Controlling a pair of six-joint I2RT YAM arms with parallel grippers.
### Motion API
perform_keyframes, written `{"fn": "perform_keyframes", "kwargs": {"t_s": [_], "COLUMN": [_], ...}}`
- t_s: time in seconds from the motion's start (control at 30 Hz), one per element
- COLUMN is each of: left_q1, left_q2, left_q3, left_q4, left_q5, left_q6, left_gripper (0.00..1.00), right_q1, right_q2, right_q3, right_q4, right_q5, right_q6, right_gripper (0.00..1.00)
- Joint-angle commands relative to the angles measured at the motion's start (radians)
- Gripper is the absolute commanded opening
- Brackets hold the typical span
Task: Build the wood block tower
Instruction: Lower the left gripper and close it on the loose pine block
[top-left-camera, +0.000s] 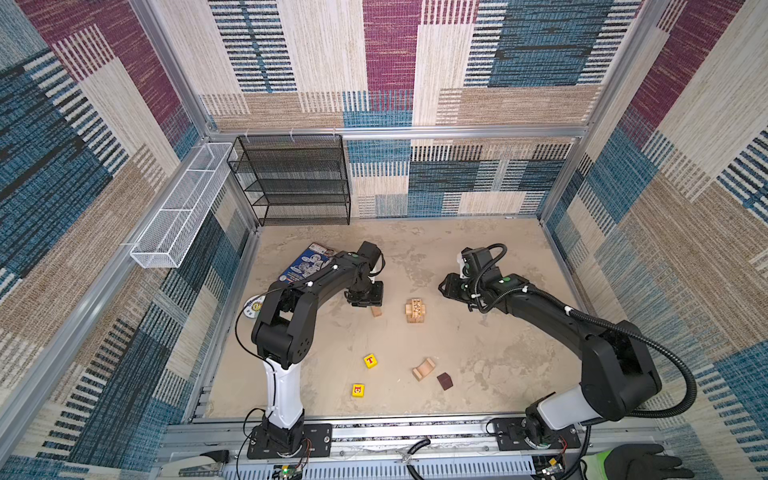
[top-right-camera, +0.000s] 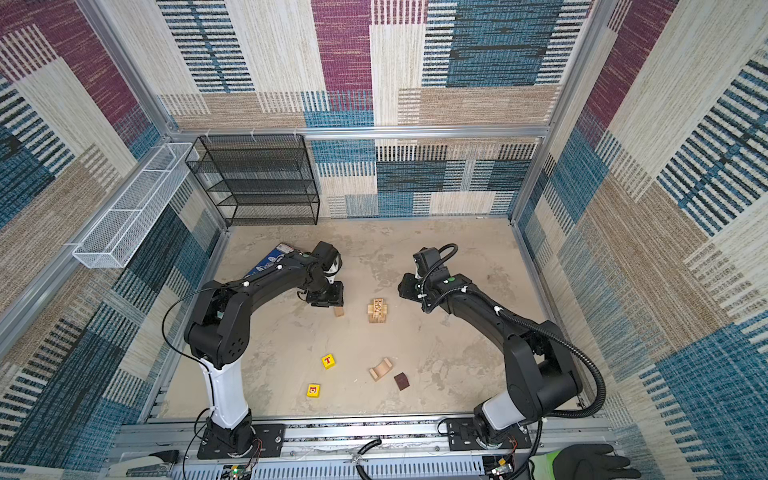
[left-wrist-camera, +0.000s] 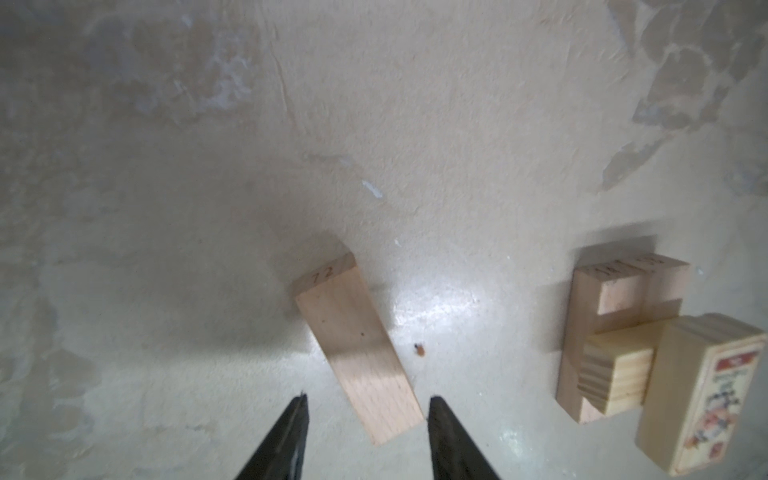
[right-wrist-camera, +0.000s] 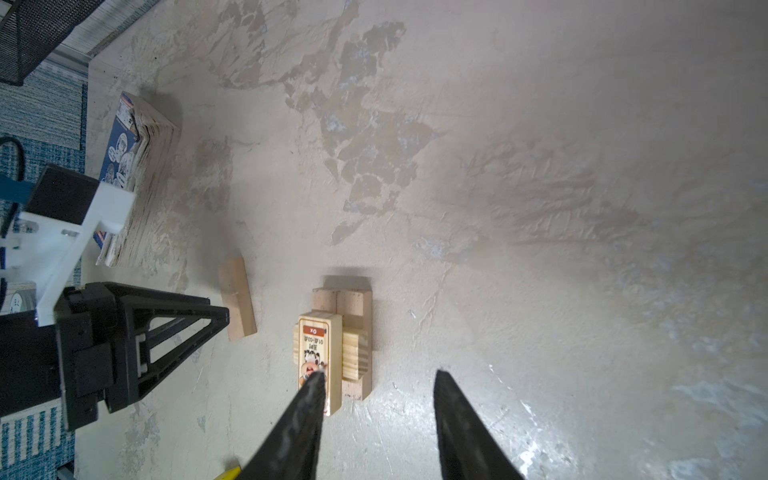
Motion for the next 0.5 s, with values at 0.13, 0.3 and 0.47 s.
{"fn": "perform_keyframes", "kwargs": {"t_s": [0.13, 0.3, 0.47], "left_q1": [-0.008, -0.014, -0.015], "left_q2": [0.037, 0.048, 0.059], "left_q3": [0.028, 0.025, 0.017], "left_q4": [-0.008, -0.008, -0.008], "left_q5": [-0.011, -0.034, -0.05], "left_q6": [-0.019, -0.011, -0.002], "left_gripper": [0.52, 0.46, 0.39], "right_q1": [0.0, 0.0, 0.0], "right_q2": [0.029, 0.054, 0.071], "right_q3": [0.015, 0.021, 0.033], "right_q4": [0.038, 0.041, 0.034], "right_q5": [-0.016, -0.031, -0.036], "right_q6": [-0.003, -0.004, -0.006], "right_gripper": [0.46, 0.46, 0.45]}}
